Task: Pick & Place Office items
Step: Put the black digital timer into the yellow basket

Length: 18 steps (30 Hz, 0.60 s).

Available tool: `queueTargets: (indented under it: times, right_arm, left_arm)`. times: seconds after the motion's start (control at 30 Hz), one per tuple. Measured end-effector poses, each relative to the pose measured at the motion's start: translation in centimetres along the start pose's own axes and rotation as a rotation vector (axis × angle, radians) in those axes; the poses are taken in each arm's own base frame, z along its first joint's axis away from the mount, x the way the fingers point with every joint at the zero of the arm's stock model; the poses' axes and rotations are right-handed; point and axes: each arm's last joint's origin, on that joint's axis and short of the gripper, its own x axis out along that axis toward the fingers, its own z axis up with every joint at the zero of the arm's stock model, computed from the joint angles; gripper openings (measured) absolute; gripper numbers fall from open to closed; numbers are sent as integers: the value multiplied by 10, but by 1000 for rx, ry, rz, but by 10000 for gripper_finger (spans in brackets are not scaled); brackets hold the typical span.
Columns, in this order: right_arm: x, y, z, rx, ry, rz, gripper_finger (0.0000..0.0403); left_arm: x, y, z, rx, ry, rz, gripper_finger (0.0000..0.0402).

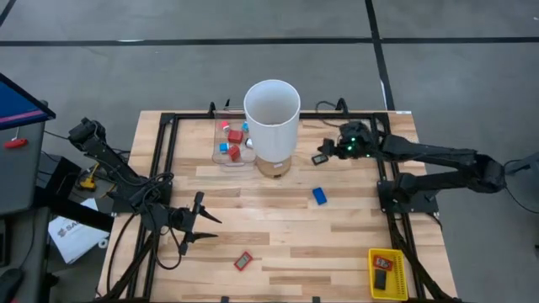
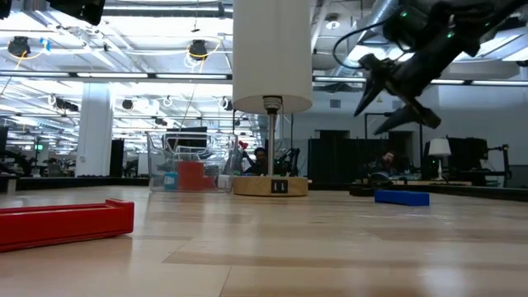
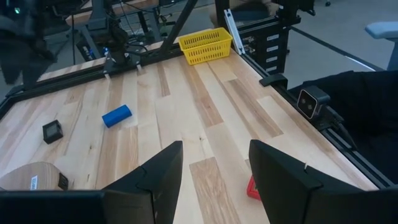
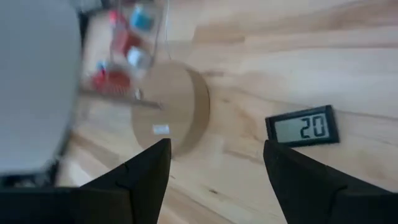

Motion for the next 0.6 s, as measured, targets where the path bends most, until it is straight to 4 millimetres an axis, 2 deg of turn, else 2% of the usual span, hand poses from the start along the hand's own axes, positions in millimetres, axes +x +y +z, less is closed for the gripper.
queueTargets:
  times: [0.2,0.37,0.6]
  right_arm:
    - [31,-4,3,-142,-24,-78,249]
    - [50,-10,9,-183,195,4,249]
    - [57,-21,12,-243,367,85,249]
  left_arm:
    - [0,0,0,-3,0,-3,182]
    - [0,0,-1,-4,6,-8,182]
    - [0,-1,-1,-5,9,-15,182]
